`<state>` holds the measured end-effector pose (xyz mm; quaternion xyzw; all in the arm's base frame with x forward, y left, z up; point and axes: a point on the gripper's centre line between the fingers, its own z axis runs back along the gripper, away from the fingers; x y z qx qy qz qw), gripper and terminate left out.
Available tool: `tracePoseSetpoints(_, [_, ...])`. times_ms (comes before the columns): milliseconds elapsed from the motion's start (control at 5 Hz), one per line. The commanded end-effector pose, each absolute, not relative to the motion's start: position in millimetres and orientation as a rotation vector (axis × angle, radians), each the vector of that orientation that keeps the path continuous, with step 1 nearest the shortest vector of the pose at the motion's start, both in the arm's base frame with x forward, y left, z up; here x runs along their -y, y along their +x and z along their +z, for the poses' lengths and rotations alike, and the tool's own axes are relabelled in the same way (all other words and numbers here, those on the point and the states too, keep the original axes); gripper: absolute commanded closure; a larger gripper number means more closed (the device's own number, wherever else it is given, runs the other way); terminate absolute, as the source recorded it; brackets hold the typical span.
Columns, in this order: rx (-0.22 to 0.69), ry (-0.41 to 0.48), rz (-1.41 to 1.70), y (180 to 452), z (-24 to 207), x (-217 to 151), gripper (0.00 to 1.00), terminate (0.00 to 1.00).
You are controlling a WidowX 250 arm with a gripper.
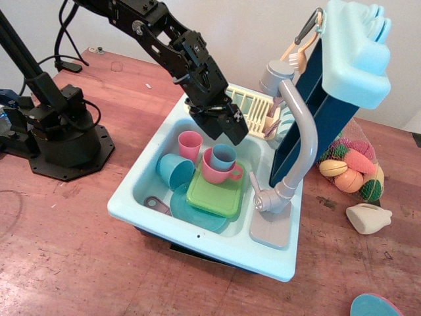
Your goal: Turn lever vertical to front
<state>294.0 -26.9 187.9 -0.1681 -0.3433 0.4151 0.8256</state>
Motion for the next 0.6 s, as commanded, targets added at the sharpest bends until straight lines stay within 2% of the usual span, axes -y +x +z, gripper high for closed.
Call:
tracePoseSetpoints(0, [0.764, -0.367, 0.875, 299.0, 199.5, 23.8, 0.00, 0.00])
tracePoseSetpoints(200, [0.764, -0.367, 0.875, 299.0, 199.5, 23.8, 0.00, 0.00])
tracePoseSetpoints(400, [0.764, -0.367, 0.875, 299.0, 199.5, 23.8, 0.00, 1.00])
